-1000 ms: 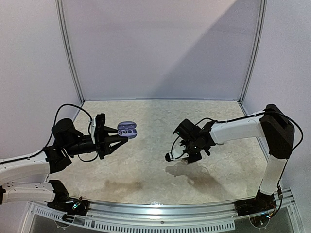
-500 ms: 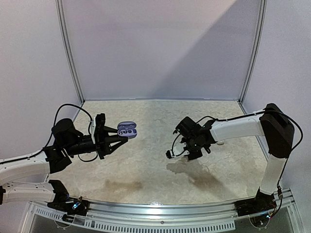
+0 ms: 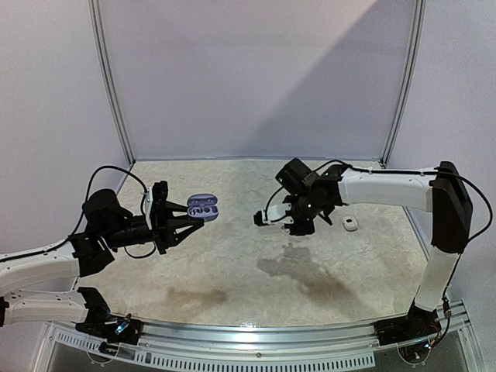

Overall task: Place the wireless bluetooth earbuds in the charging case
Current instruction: Pick up the right earbud from the center of the board, then insert the right earbud into the right side groove of the charging case.

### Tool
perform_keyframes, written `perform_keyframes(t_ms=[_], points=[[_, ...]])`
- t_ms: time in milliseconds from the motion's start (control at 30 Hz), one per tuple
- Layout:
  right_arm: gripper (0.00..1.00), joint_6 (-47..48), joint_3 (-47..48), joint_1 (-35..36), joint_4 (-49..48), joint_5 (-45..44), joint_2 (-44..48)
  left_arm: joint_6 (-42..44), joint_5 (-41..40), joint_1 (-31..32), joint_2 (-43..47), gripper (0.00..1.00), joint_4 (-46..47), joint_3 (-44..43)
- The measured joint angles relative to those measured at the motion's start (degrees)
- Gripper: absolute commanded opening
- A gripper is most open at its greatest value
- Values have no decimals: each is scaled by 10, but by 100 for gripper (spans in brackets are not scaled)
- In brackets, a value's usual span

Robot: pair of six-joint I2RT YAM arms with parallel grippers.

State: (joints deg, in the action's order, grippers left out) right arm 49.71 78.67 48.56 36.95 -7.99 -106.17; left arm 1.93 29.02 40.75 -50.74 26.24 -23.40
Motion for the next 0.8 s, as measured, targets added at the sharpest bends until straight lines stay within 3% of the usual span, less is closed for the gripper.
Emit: perform_keyframes(t_ms=[267,433,600,800], points=[[0,-156,118,16,78,146,121,10,14,-1,-10,0,6,0],[0,-210,148,93,83,183,183,22,35,-2,-19,0,10,0],[0,-235,212,168,93,190,163,55,64,-2,-26,0,11,-2],[0,-237,301,209,113,165,88,89,94,-1,-32,0,10,-7]])
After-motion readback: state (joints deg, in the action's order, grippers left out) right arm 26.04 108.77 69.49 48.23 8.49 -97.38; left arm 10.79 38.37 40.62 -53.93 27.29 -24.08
